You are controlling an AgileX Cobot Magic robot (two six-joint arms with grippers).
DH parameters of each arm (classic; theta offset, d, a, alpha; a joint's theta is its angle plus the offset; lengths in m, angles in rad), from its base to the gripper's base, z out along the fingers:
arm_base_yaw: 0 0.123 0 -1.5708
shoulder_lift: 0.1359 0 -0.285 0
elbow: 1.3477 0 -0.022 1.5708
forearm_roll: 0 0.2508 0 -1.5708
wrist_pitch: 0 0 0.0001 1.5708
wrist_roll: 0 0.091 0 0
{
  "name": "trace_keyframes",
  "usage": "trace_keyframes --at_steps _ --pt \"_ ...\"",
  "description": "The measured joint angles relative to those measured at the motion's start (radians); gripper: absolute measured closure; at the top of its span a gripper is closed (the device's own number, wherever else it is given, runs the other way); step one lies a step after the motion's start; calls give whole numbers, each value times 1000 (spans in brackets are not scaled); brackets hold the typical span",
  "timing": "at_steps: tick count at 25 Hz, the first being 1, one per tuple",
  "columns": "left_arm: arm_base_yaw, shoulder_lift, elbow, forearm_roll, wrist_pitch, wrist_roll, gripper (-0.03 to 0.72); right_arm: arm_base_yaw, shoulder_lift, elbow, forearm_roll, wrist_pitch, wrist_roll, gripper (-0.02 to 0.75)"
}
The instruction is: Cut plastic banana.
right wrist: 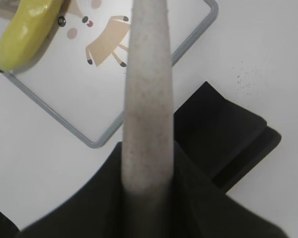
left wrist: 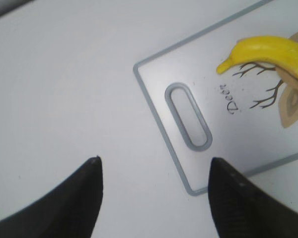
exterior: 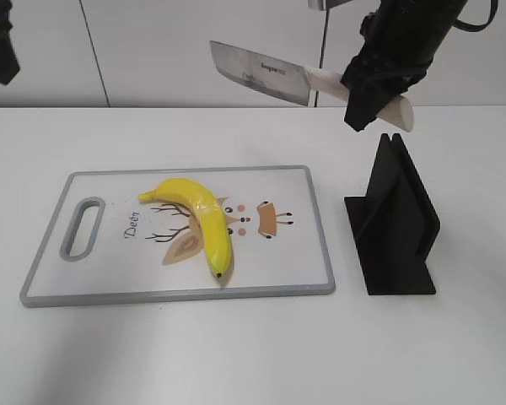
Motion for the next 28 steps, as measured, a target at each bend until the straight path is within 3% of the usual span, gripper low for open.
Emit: trace_keyframes --at_steps 4,9,14,19,25,28 --pt "67 -9 6 -12 61 -118 95 0 0 0 7 3 196 570" --pt "113 -95 83 -65 65 -148 132 0 -47 76 116 2 294 570" --pt "114 -240 267 -65 65 -150 136 0 -161 271 154 -10 308 570" --pt "114 -426 486 -65 69 -152 136 0 -308 476 155 -130 357 570" --pt "114 -683 693 -66 71 -153 138 0 -455 577 149 -219 452 570" --pt "114 -830 769 -66 72 -153 138 0 -502 581 89 -223 540 570"
